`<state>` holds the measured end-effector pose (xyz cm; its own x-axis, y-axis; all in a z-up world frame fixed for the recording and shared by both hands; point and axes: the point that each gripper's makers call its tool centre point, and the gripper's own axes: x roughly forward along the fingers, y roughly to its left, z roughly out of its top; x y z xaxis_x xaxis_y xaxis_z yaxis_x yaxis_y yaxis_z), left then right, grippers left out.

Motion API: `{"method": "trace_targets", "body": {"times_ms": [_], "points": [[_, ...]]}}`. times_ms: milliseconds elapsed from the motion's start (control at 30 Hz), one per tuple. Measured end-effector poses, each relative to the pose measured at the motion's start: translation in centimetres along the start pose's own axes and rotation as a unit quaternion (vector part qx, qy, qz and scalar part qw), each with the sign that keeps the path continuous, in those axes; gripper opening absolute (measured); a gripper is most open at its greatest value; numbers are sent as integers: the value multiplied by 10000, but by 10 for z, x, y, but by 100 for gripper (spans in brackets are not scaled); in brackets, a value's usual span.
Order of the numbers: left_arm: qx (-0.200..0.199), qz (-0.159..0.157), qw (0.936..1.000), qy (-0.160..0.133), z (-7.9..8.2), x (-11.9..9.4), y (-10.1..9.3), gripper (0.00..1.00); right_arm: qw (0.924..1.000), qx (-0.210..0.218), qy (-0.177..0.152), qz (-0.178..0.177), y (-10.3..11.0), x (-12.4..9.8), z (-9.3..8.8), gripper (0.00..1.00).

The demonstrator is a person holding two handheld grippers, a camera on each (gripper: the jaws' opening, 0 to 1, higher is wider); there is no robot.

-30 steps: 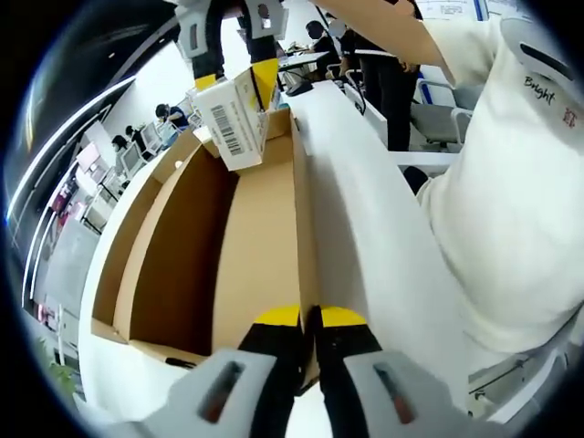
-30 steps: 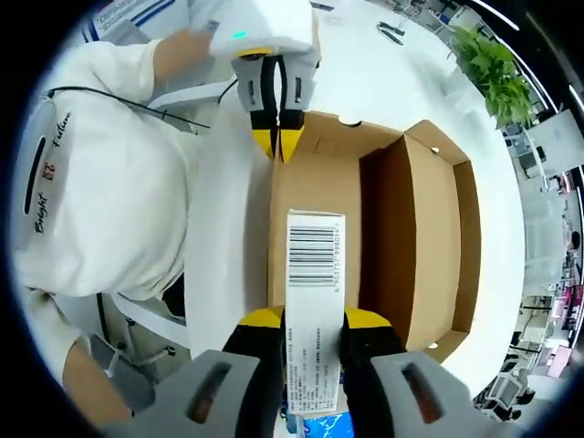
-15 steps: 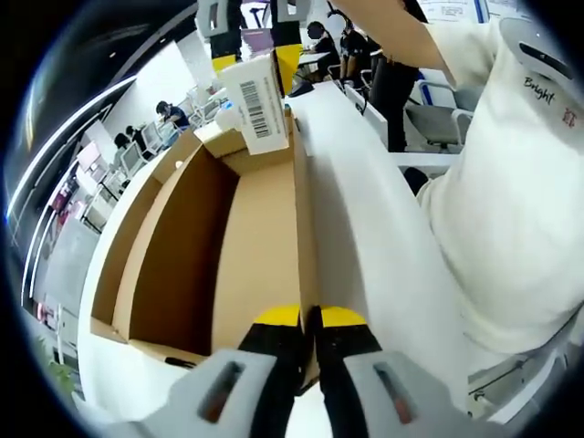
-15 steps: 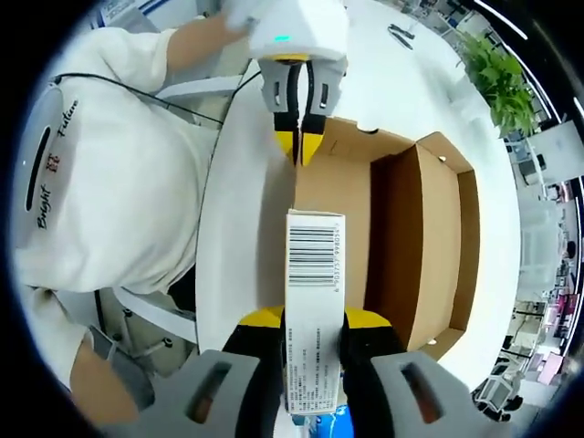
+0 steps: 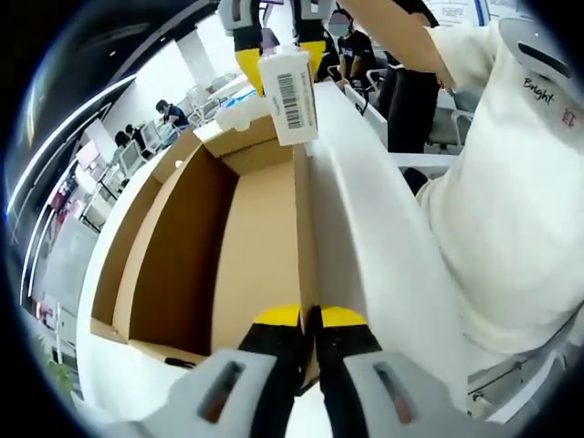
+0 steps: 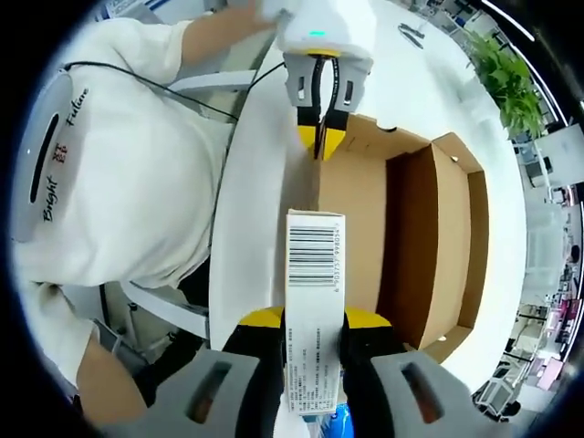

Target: Operate the shoe box by opening the lid, removing the specified soft item, and placing it in the target area until the item is outside and the box remains undamaged.

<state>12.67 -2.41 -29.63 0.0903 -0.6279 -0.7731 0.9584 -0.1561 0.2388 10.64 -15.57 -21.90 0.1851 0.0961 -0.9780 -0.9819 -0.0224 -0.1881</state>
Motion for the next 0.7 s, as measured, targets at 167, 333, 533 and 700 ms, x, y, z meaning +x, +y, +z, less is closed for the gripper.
{"method": "trace_targets", "body": {"times_ms": [167,333,533,700], "points": [[10,22,10000,-17,0,0,1,4,10000,81,-18,13,1,1,-5,20],[17,30,10000,-8,-1,0,1,4,9999,134,-23,59,11,3,-10,20],[8,34,10000,-23,0,0,1,4,9996,208,19,197,18,4,-20,20],[9,40,10000,-39,-1,0,2,4,9995,223,21,217,25,6,-25,20]]}}
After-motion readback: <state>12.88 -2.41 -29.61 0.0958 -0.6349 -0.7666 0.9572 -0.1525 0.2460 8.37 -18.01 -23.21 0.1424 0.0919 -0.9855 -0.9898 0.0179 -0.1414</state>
